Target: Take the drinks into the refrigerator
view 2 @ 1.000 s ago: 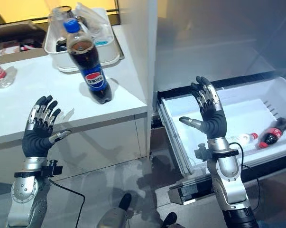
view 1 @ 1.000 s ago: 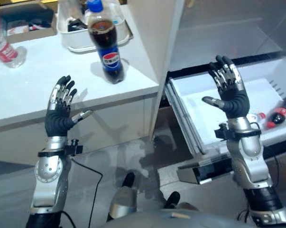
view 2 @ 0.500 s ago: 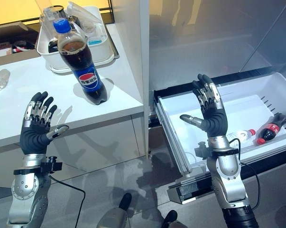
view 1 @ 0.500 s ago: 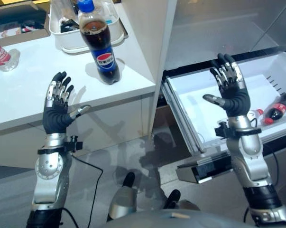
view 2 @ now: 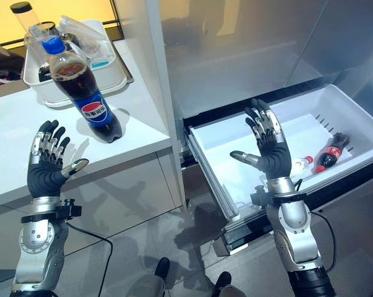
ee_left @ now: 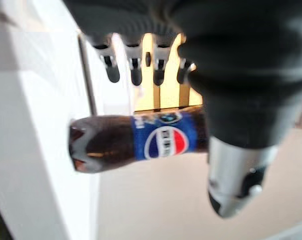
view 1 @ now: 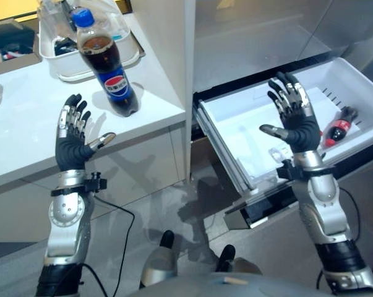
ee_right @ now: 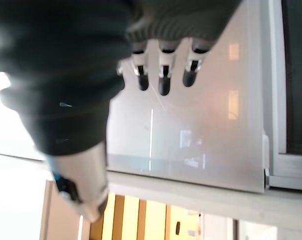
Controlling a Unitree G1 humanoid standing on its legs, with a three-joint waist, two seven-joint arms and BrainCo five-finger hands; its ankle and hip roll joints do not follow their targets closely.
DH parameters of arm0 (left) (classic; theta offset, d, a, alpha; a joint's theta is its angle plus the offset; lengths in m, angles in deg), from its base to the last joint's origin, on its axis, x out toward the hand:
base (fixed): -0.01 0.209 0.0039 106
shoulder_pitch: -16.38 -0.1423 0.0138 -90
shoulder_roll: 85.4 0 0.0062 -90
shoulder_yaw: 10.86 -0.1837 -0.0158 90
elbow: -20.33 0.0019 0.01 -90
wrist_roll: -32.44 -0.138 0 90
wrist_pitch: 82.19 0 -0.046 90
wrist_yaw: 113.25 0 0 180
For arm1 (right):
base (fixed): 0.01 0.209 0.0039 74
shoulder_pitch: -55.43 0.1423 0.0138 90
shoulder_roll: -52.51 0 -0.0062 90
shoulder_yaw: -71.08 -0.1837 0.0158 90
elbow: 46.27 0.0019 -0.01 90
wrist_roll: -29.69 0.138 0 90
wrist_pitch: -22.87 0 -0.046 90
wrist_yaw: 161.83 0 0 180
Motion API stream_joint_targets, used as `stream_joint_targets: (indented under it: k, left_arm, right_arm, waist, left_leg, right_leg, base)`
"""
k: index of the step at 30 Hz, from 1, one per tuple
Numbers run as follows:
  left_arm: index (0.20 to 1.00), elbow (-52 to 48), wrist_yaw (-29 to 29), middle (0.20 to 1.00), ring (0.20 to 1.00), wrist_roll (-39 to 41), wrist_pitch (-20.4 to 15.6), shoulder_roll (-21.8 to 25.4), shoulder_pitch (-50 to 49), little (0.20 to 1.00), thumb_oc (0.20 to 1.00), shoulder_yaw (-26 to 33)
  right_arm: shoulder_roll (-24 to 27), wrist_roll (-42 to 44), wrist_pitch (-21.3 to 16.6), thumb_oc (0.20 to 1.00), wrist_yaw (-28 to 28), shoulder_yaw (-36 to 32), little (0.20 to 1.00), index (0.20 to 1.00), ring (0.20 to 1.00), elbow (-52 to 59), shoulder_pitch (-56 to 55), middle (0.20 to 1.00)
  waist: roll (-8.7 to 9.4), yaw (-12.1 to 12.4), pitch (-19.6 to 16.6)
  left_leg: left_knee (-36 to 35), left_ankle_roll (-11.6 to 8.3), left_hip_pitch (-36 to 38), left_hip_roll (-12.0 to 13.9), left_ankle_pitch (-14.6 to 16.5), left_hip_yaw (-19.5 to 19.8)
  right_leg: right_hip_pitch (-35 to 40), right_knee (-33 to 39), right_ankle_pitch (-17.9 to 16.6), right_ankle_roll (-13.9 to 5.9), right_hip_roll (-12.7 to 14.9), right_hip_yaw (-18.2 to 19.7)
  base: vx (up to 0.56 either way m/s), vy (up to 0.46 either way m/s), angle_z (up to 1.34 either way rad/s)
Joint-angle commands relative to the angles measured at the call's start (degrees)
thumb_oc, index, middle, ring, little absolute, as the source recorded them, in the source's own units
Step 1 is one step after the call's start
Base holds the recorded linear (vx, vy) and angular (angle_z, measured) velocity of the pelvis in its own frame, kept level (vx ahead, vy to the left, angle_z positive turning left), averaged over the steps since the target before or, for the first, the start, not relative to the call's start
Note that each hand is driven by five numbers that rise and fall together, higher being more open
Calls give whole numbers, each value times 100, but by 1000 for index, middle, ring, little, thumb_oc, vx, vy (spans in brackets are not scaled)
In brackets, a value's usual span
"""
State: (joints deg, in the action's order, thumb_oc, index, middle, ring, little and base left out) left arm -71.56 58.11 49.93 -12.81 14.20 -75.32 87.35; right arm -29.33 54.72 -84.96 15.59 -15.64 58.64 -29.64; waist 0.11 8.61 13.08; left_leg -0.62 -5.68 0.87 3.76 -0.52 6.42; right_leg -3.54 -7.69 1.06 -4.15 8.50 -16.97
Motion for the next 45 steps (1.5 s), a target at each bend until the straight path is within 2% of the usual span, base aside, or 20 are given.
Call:
stream_joint_targets:
  k: [1,4,7,12,22,33,38,45]
  left_arm:
    - [1000,309,-190,1000,1000,60,-256,254,341,1000,1000,346]
    - [1000,489,-262,1000,1000,74,-249,417,521,1000,1000,399]
    - [1000,926,-440,1000,1000,-140,-188,802,749,1000,1000,494]
    - [1000,1522,-607,1000,1000,-176,-166,1065,937,1000,1000,586]
    - [1000,2016,-600,1000,1000,-214,-105,1062,856,1000,1000,685]
    - [1000,2109,-473,1000,1000,-228,-72,1122,880,1000,1000,666]
    - [1000,2487,-433,1000,1000,-81,-74,1092,969,1000,1000,673]
    - [1000,2813,-506,1000,1000,-27,-66,1307,1162,1000,1000,724]
  right_arm:
    - [131,350,-156,1000,-164,212,1000,1000,1000,128,388,1000]
    - [171,378,-119,1000,-205,251,1000,1000,1000,108,401,1000]
    - [226,464,-67,1000,-327,318,1000,1000,1000,163,388,1000]
    - [289,640,-71,1000,-498,350,1000,1000,1000,387,291,1000]
    - [343,742,-31,1000,-701,248,1000,1000,1000,610,74,1000]
    - [372,709,-31,1000,-876,184,1000,1000,1000,861,-155,1000]
    - [379,734,-33,1000,-925,202,1000,1000,1000,913,-209,1000]
    - [387,832,-34,1000,-960,273,1000,1000,1000,972,-199,1000]
  waist:
    - [-57,-90,-230]
    - [-61,-129,-229]
    - [-65,-217,-242]
    - [-56,-336,-264]
    - [33,-421,-324]
    - [124,-509,-381]
    - [148,-572,-384]
    - [181,-730,-368]
  left_leg:
    - [-438,399,335,-137,93,-35]
    - [-438,398,394,-126,122,-131]
    - [-438,393,476,-114,160,-267]
    - [-438,389,570,-113,210,-431]
    - [-438,371,688,-99,276,-686]
    - [-438,343,742,-117,321,-890]
    - [-438,341,791,-111,351,-1024]
    - [-438,386,879,-130,426,-1366]
  right_leg:
    - [241,-496,318,18,-70,115]
    - [251,-457,298,13,-90,211]
    - [251,-399,275,-2,-143,360]
    - [247,-344,253,-14,-203,552]
    - [393,-29,146,-31,-322,785]
    - [586,338,-10,-58,-405,963]
    - [603,422,-71,-77,-431,1108]
    - [489,464,-188,-143,-478,1451]
  base:
    - [14,39,-41]
    - [9,26,-23]
    - [13,31,-29]
    - [19,22,-29]
    - [3,-2,-14]
    - [-2,0,-11]
    - [1,12,-10]
    - [5,33,-26]
